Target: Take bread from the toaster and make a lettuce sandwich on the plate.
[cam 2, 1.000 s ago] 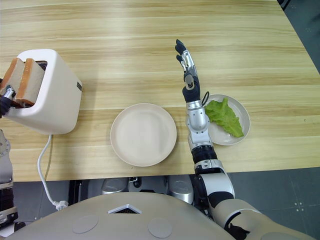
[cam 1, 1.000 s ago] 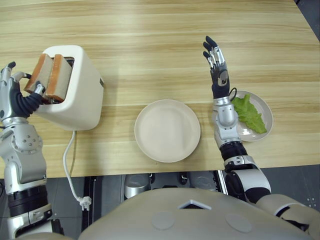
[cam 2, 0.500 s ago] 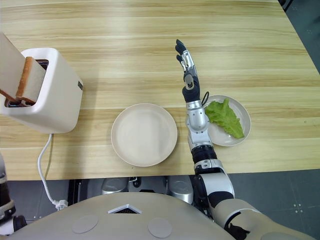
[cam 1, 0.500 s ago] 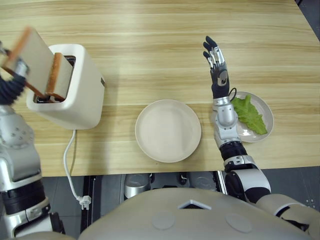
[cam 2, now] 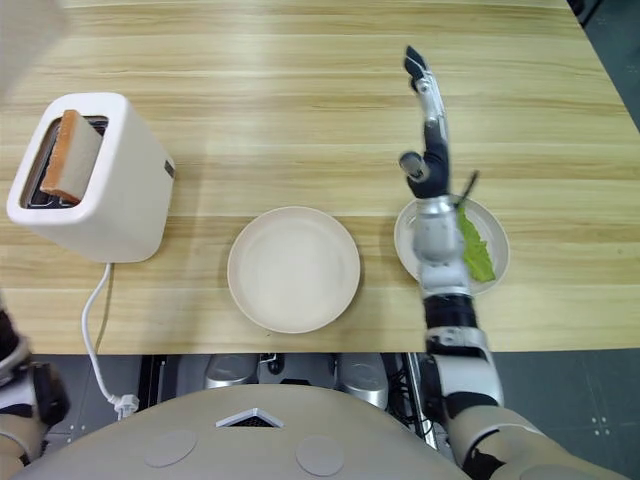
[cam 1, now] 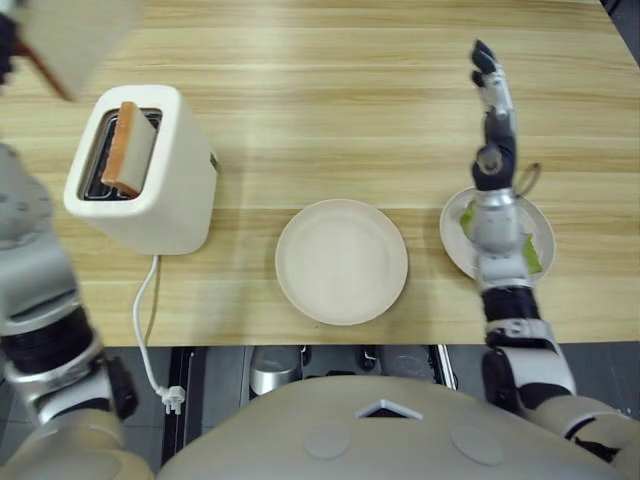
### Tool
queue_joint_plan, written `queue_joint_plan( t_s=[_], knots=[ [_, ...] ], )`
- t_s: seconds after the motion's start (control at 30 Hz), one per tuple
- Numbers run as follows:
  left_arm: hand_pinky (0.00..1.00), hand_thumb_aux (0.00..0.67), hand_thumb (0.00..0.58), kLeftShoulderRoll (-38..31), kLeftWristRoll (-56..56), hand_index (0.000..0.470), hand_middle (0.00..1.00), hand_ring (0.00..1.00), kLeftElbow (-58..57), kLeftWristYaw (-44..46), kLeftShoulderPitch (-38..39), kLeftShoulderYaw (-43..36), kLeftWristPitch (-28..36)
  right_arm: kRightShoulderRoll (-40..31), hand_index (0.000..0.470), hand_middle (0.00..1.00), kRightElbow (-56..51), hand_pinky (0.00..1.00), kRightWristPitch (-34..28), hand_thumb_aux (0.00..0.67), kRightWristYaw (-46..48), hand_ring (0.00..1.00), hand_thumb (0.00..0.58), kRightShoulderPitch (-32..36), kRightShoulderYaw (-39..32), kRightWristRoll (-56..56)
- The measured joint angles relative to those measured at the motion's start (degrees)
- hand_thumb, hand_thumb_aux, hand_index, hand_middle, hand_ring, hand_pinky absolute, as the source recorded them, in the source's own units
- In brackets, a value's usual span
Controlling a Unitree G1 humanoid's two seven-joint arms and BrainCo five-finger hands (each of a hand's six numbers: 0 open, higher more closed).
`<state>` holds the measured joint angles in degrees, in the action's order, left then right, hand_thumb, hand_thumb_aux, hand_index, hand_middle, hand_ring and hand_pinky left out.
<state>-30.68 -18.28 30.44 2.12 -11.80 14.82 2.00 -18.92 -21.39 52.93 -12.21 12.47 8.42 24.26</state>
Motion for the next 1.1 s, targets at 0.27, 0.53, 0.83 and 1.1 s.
queue_joint_plan(
  t_s=[0.27,0.53,0.83,1.1],
  knots=[
    [1.0,0.67,0.58,8.7,12.2,0.46,1.0,1.0,-3.8,15.7,6.5,-21.6,1.8,-16.5,0.0,0.0,-10.3,0.0,-2.2,0.0,-18.8,0.0,0.0,-7.0,7.6,13.3],
    [1.0,0.67,0.58,13.6,10.8,0.46,1.0,1.0,-16.5,17.0,12.7,-30.4,0.3,-22.6,0.0,0.0,-24.7,0.0,-4.3,0.0,-29.2,0.0,0.0,-7.4,0.3,19.1],
    [1.0,0.67,0.58,13.8,5.4,0.46,1.0,1.0,-24.3,14.9,13.6,-33.1,-3.7,-25.2,0.0,0.0,-32.0,0.0,-7.1,0.0,-33.8,0.0,0.0,-5.4,-8.8,21.4],
    [1.0,0.512,0.548,11.3,-0.4,0.352,1.0,1.0,-25.3,14.4,14.1,-34.5,-4.1,-26.0,0.0,0.0,-34.6,0.0,-11.5,0.0,-34.3,0.0,0.0,-2.9,-16.5,23.4]
  ],
)
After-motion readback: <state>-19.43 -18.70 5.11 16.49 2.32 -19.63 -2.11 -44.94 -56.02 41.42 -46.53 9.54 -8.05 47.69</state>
